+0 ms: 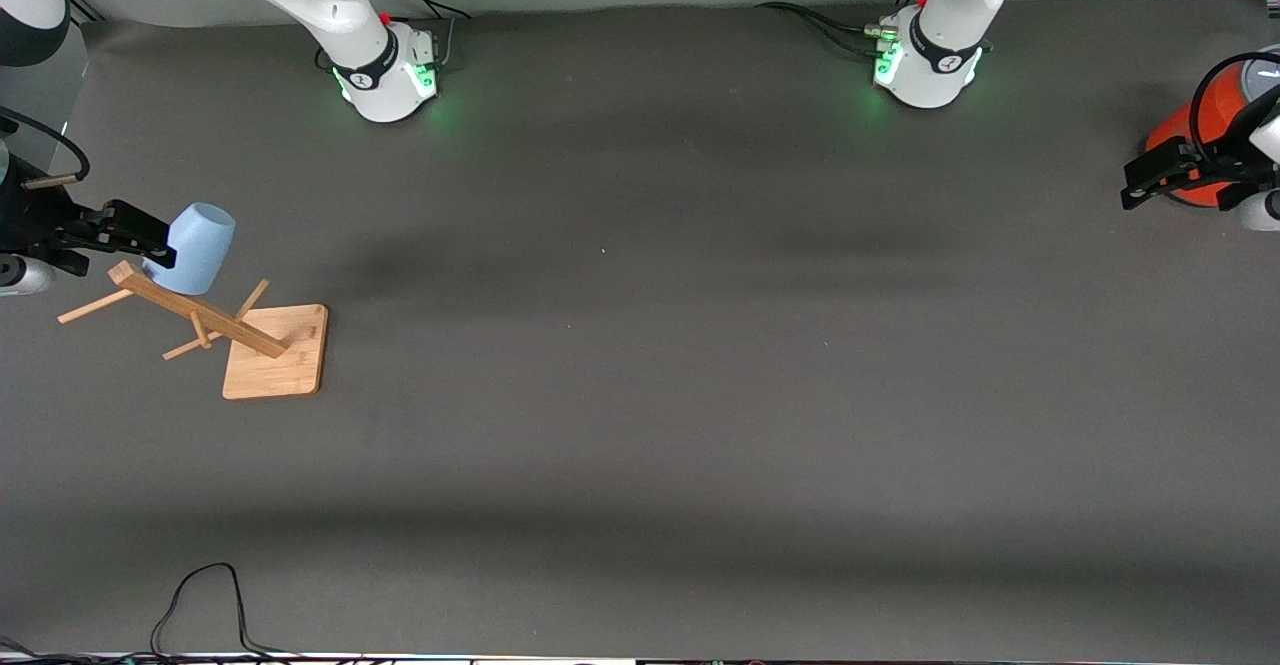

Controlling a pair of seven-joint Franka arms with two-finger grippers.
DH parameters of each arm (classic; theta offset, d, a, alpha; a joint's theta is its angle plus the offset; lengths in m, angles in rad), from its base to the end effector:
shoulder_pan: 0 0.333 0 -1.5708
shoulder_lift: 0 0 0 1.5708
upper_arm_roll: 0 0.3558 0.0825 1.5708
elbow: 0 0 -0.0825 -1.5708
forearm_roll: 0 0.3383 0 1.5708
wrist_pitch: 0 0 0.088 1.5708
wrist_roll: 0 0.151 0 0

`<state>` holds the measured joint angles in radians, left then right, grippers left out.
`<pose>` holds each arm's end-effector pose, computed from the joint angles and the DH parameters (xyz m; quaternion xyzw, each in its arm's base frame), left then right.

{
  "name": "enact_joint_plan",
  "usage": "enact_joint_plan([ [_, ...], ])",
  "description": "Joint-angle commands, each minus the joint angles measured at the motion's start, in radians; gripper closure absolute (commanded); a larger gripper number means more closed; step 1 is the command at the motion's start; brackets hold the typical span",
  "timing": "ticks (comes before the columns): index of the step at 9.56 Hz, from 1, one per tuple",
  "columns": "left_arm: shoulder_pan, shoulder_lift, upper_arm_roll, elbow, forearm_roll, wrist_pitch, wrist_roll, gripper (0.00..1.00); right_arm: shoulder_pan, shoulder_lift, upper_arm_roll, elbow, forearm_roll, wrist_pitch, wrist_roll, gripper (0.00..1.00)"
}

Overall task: Rotate and upright cup with both arms
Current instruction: 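Reach the right gripper to the blue cup on the wooden stand peg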

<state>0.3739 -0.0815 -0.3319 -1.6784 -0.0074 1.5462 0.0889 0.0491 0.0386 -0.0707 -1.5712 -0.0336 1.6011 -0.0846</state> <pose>0.4750 0.0119 0.6105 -0.9993 0.0226 0.0281 0.0077 0.5239 -0.0155 0.6030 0.9993 0.0321 -0.0053 0.0179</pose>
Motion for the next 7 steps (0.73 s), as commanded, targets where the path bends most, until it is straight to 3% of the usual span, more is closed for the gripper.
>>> enact_joint_plan([
  [1, 0.005, 0.0, -0.004, 0.017, 0.01, -0.009, 0.015, 0.0, 0.006, 0.001, -0.003, -0.001, -0.003, 0.002, 0.035, 0.0],
  [7, -0.004, -0.001, -0.007, 0.031, -0.003, -0.024, 0.0, 0.0, 0.005, -0.009, -0.004, 0.002, 0.001, -0.032, 0.149, 0.0],
])
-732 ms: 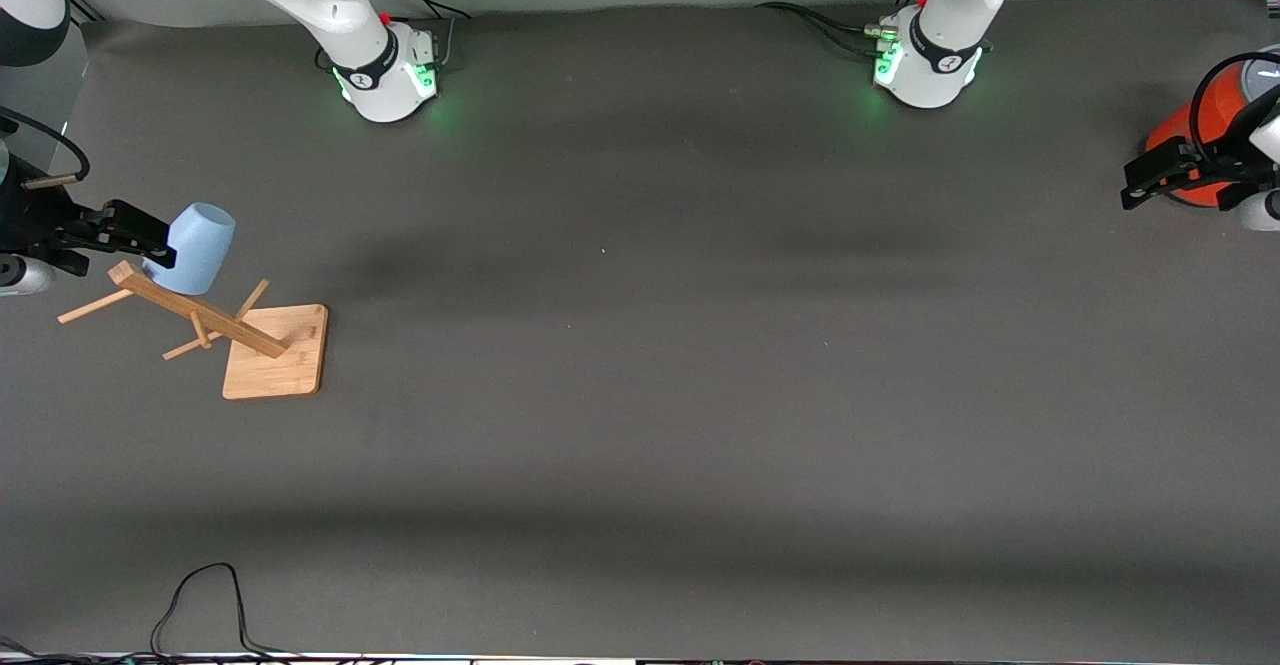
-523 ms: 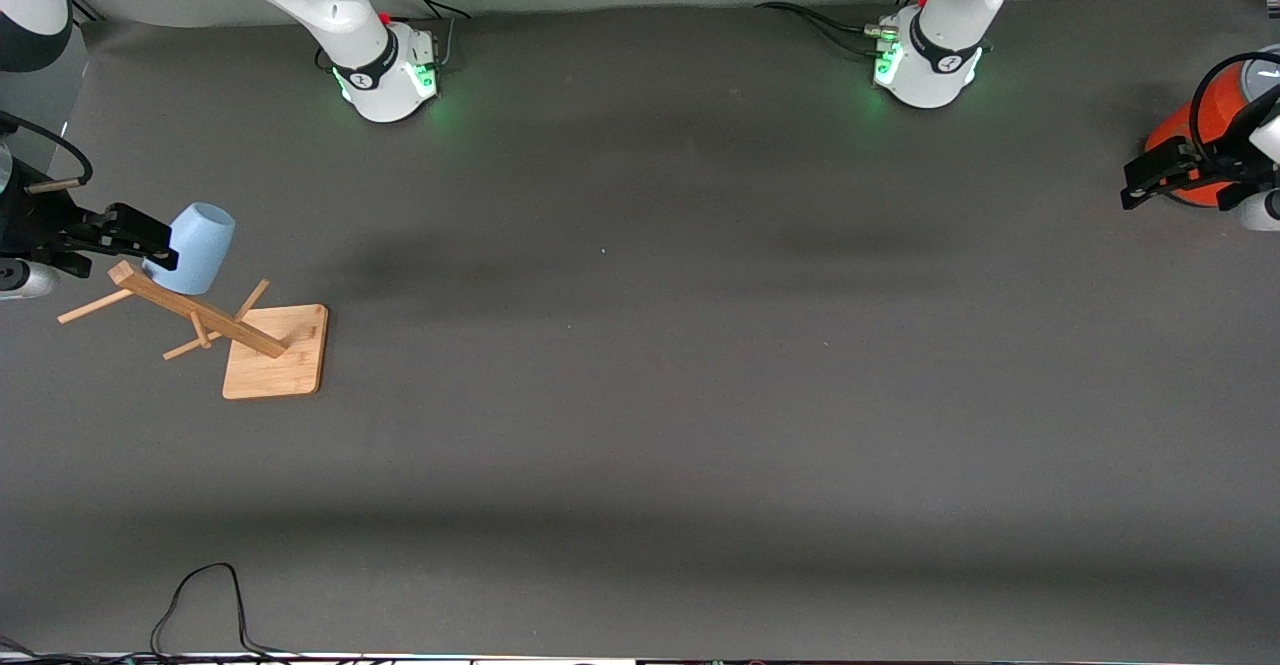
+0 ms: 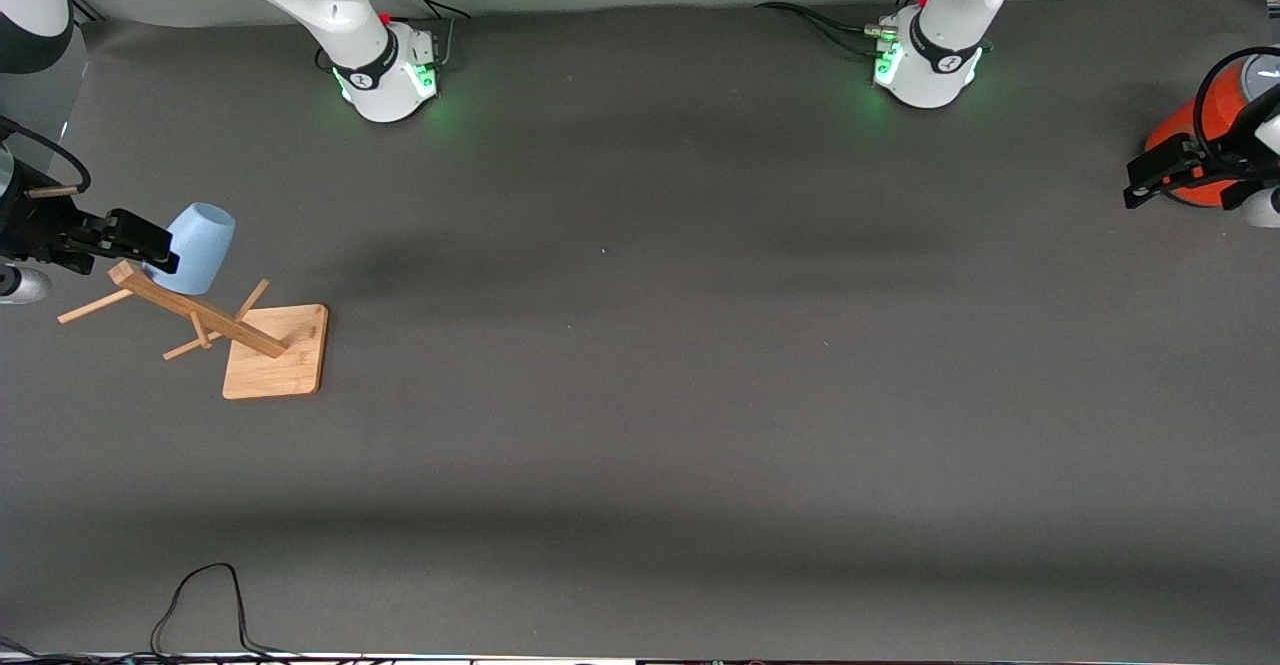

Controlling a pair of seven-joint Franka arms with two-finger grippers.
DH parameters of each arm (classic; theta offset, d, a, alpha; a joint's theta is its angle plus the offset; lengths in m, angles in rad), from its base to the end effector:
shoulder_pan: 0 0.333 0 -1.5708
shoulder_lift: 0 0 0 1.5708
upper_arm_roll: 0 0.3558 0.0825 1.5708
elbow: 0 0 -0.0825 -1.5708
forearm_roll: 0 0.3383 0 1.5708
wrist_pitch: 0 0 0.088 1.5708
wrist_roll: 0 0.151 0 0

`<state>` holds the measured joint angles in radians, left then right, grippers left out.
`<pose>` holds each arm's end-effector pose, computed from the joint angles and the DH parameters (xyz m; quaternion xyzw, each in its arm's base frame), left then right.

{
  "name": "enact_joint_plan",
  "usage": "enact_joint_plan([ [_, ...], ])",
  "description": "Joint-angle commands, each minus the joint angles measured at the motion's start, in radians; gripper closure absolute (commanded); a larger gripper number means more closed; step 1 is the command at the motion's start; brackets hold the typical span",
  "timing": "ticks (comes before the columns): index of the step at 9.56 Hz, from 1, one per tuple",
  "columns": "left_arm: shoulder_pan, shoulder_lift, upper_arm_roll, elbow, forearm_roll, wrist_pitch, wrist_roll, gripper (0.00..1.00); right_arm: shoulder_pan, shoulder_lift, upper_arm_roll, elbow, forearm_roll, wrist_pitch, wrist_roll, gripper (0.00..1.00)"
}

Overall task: Rotate and upright cup with both arms
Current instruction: 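Reach the right gripper to the blue cup on the wooden stand peg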

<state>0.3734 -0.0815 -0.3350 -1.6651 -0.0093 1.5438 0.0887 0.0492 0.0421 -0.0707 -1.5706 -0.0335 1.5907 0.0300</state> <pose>0.4758 0.0098 0.6158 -0.9994 0.0244 0.0227 0.0073 0.5233 -0.0154 0.6005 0.9995 -0.0252 -0.0109 0.0183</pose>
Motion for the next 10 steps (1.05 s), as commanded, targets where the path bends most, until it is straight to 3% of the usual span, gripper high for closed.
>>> enact_joint_plan([
  [1, -0.004, -0.001, -0.004, 0.018, -0.001, -0.024, 0.0, 0.0, 0.005, -0.013, -0.012, -0.002, 0.0, -0.029, 0.036, 0.0],
  [5, -0.002, 0.002, -0.004, 0.028, -0.006, -0.005, 0.0, 0.0, 0.008, -0.094, -0.095, -0.077, 0.0, -0.081, 0.037, 0.0],
  [7, 0.001, 0.002, -0.003, 0.027, -0.006, -0.004, 0.0, 0.0, 0.008, -0.166, -0.11, -0.15, 0.0, -0.084, 0.111, 0.0],
  [10, -0.001, 0.002, -0.004, 0.028, -0.006, -0.004, 0.0, 0.0, 0.008, -0.192, -0.132, -0.163, 0.0, -0.117, 0.216, 0.0],
])
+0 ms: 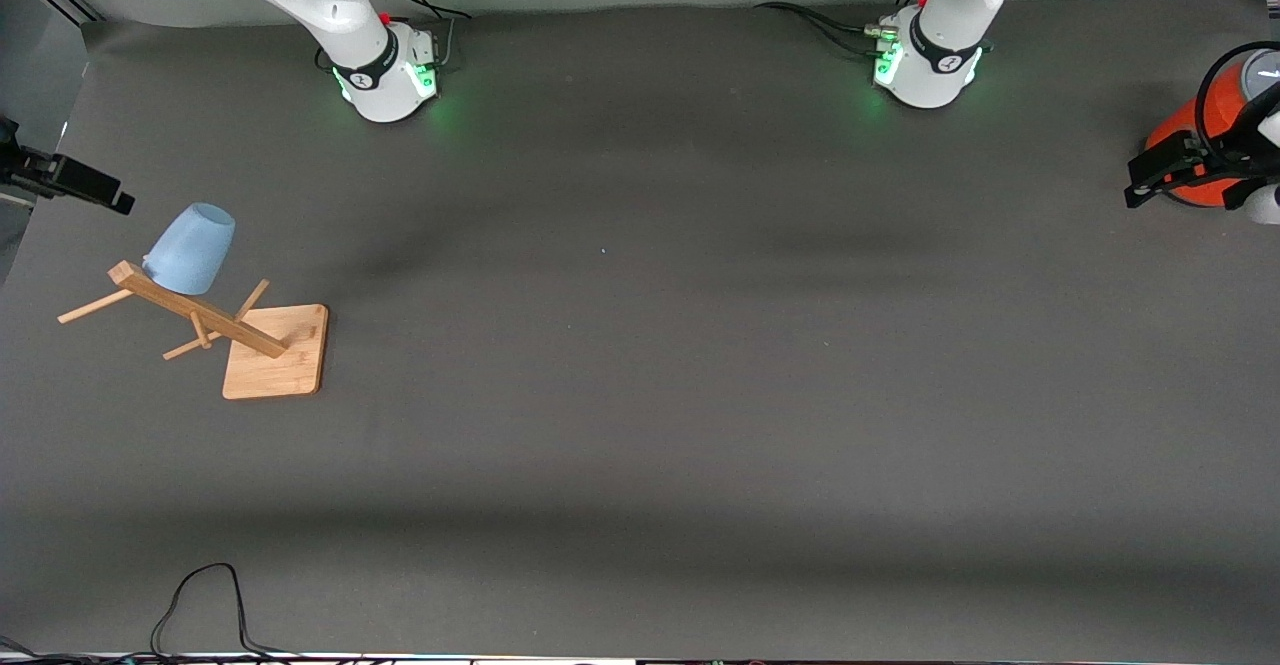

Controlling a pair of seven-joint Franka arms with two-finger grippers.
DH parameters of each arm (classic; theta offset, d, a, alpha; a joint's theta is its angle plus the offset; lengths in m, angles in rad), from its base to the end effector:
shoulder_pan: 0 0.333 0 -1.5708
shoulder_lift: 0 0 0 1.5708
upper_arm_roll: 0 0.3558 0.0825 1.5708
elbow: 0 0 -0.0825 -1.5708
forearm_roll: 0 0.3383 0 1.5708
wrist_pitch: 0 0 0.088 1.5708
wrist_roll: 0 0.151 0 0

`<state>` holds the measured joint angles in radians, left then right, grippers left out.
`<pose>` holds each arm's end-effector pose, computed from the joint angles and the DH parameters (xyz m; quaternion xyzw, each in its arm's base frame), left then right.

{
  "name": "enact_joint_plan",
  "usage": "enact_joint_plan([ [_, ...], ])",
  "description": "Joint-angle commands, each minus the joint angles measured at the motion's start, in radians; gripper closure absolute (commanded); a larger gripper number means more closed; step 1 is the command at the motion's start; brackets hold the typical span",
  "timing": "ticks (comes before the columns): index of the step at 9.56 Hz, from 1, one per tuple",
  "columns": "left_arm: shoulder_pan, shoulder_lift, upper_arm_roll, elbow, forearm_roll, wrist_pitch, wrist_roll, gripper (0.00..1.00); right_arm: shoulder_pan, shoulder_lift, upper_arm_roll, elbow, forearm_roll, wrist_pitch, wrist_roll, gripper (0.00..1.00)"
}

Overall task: Rotate and upright cup with both arms
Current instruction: 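Reach the right gripper to the blue cup on the wooden stand peg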

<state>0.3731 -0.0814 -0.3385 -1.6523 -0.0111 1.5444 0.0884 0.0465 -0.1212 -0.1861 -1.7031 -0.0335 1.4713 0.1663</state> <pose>0.4769 0.0075 0.6212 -0.9995 0.0262 0.0160 0.0070 0.4436 -0.0734 0.6141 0.9868 -0.1515 -0.0562 0.0064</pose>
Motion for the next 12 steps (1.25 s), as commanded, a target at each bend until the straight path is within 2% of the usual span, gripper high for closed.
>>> enact_joint_plan([
  [1, 0.001, 0.002, 0.0, 0.014, -0.004, -0.007, 0.001, 0.0, 0.01, -0.028, -0.016, -0.03, 0.0, 0.015, 0.199, 0.0],
  [3, -0.002, 0.002, 0.0, 0.016, -0.004, -0.004, 0.001, 0.0, 0.012, -0.015, -0.016, -0.032, 0.0, 0.056, 0.457, 0.0],
  [4, -0.002, 0.002, 0.0, 0.016, -0.004, -0.006, 0.001, 0.0, 0.012, -0.012, -0.016, -0.033, 0.0, 0.072, 0.51, 0.0],
  [6, 0.001, 0.003, 0.0, 0.014, -0.006, -0.007, 0.001, 0.0, 0.01, -0.012, -0.021, -0.084, 0.003, 0.133, 0.512, 0.0],
  [8, 0.004, 0.003, 0.001, 0.014, -0.018, -0.01, 0.001, 0.0, 0.012, -0.024, -0.038, -0.197, 0.006, 0.246, 0.495, 0.0],
  [12, 0.004, 0.003, 0.001, 0.014, -0.018, -0.012, 0.001, 0.0, 0.016, -0.025, -0.052, -0.354, 0.047, 0.404, 0.466, 0.0],
])
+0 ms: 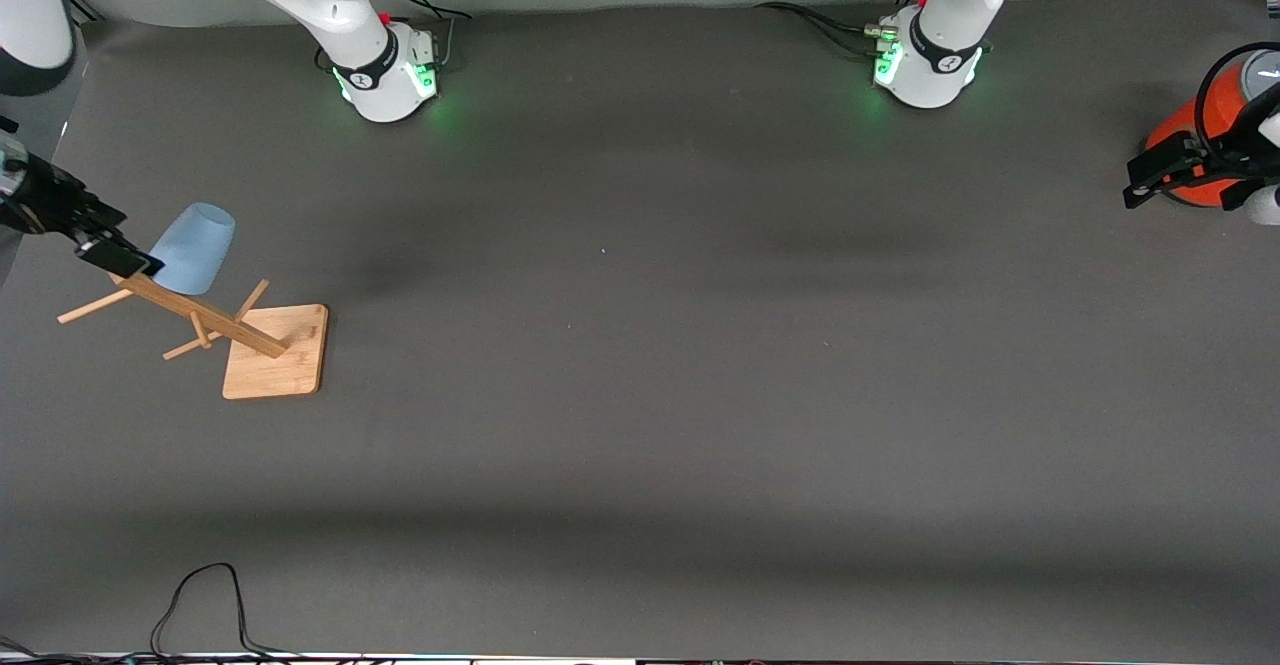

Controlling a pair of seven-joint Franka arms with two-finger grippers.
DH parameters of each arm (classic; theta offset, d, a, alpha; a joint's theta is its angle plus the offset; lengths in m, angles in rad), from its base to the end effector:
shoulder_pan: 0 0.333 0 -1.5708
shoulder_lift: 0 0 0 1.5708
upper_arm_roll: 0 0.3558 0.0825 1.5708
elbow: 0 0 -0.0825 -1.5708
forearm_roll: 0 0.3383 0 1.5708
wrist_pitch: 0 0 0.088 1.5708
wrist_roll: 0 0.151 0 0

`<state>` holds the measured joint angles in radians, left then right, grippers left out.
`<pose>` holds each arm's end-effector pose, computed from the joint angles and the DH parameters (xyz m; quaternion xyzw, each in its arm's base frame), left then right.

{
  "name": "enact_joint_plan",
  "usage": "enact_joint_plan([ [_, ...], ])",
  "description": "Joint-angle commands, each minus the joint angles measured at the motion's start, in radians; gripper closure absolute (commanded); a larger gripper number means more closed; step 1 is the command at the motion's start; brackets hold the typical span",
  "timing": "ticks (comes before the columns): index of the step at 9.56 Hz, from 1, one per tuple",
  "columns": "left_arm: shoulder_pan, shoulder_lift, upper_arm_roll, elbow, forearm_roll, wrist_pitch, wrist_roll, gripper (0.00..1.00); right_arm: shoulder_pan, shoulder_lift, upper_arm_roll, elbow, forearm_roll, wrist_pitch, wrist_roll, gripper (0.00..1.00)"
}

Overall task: Rotate and upright cup with both arms
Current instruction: 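Close the right gripper on the blue cup and slide it off the peg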

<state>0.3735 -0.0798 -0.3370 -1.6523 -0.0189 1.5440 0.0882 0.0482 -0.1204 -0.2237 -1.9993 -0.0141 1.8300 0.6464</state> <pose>0.4773 0.0074 0.6204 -0.9995 0.0252 0.0167 0.0027 0.4594 -0.0874 0.5155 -0.9177 0.3965 0.0267 0.0003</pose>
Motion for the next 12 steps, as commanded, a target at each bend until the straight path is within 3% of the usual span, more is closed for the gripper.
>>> enact_joint_plan([
  [1, 0.004, 0.002, -0.001, 0.014, -0.01, -0.012, 0.001, 0.0, 0.016, -0.028, -0.014, -0.09, 0.032, 0.082, -0.014, 0.0],
  [4, 0.002, 0.0, -0.001, 0.014, -0.01, -0.013, 0.001, 0.0, 0.016, -0.013, -0.014, -0.151, 0.034, 0.17, -0.014, 0.0],
  [8, 0.002, 0.0, -0.001, 0.014, -0.01, -0.015, 0.001, 0.0, 0.016, -0.016, -0.013, -0.165, 0.034, 0.172, -0.013, 0.02],
  [9, 0.002, 0.002, -0.001, 0.014, -0.01, -0.013, 0.001, 0.0, 0.016, -0.019, -0.013, -0.165, 0.034, 0.167, -0.014, 0.24],
  [10, 0.002, 0.002, -0.001, 0.014, -0.01, -0.013, 0.001, 0.0, 0.016, -0.022, -0.014, -0.165, 0.034, 0.163, -0.014, 0.34],
  [12, 0.002, 0.002, -0.001, 0.014, -0.01, -0.013, 0.001, 0.0, 0.016, -0.03, -0.014, -0.165, 0.033, 0.15, -0.03, 0.39],
])
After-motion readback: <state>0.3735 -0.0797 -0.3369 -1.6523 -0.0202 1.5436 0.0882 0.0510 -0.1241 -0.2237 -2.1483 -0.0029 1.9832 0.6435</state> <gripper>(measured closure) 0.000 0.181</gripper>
